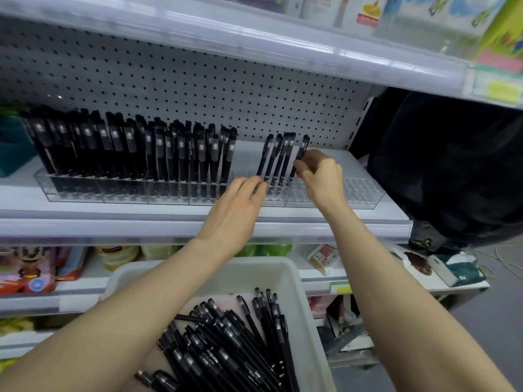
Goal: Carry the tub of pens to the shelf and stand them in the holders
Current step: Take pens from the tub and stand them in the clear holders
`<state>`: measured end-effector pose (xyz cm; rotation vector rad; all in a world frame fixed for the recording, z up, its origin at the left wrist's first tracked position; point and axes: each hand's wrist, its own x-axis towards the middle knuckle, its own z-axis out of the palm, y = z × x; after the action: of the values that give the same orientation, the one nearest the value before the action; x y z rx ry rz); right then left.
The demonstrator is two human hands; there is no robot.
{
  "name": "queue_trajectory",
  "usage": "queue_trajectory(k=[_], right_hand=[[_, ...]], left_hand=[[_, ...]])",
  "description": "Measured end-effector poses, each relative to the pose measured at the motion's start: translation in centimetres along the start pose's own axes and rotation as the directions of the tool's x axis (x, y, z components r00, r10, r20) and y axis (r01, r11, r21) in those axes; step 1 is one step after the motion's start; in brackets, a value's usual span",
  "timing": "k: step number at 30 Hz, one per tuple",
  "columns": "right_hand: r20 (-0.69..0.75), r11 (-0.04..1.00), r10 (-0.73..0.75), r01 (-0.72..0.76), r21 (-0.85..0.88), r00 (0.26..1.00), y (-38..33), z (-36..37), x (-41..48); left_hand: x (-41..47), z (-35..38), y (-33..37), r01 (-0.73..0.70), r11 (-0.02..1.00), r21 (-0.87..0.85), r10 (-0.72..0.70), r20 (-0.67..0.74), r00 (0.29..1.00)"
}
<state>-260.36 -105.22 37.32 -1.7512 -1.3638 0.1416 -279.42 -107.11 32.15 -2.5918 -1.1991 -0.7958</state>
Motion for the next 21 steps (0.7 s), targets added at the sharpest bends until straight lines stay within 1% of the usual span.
queue_trajectory(k=[3, 6, 8, 11, 13, 15, 17, 18, 20, 21], right_hand=[[-0.036, 1.0, 0.021, -0.021, -0.017, 0.999, 0.0, -0.5, -1.6], [-0.131, 0.999, 0.014, -0.007, 0.054, 0.991, -0.3, -0.5, -4.5], [-0.138, 0.996, 0.006, 0.006, 0.084, 0.99, -0.7, 0.1, -7.1], [-0.046, 0.998, -0.013, 0.016, 0.067, 0.999, -0.8, 2.0, -11.7], [0.043, 0.999, -0.04, 0.04, 0.01, 0.998, -0.5, 3.2, -14.7], [0.16, 0.995, -0.036, 0.05, -0.086, 0.987, 0.2, 4.3, -17.1], [0.289, 0.975, 0.022, 0.043, -0.217, 0.957, 1.2, 5.5, -18.8], [0.349, 0.96, 0.075, 0.027, -0.279, 0.934, 1.7, 6.0, -19.5], [0.427, 0.917, 0.18, 0.005, -0.398, 0.886, 2.5, 6.9, -20.6], [0.452, 0.891, 0.213, 0.017, -0.453, 0.866, 2.9, 7.2, -21.0]], left_hand=[[-1.5, -0.5, -0.3, -0.03, 0.999, -0.044, 0.029, -0.017, 0.999], [-3.9, -1.0, -0.8, -0.02, 0.995, -0.103, 0.018, -0.018, 1.0], [-6.0, -1.0, -1.2, -0.002, 0.991, -0.134, 0.002, 0.004, 1.0], [-9.4, -0.2, -2.1, 0.025, 0.991, -0.132, -0.018, 0.054, 0.998], [-11.1, 0.6, -2.6, 0.038, 0.993, -0.109, -0.028, 0.098, 0.995], [-12.1, 1.5, -2.9, 0.012, 0.996, -0.083, -0.003, 0.109, 0.994], [-12.7, 2.1, -2.9, -0.015, 0.997, -0.075, 0.023, 0.103, 0.994], [-12.9, 2.3, -2.9, -0.016, 0.997, -0.074, 0.023, 0.099, 0.995], [-13.1, 2.5, -2.8, -0.007, 0.998, -0.06, 0.013, 0.099, 0.995], [-13.2, 2.5, -2.7, -0.003, 0.998, -0.055, 0.008, 0.1, 0.995]])
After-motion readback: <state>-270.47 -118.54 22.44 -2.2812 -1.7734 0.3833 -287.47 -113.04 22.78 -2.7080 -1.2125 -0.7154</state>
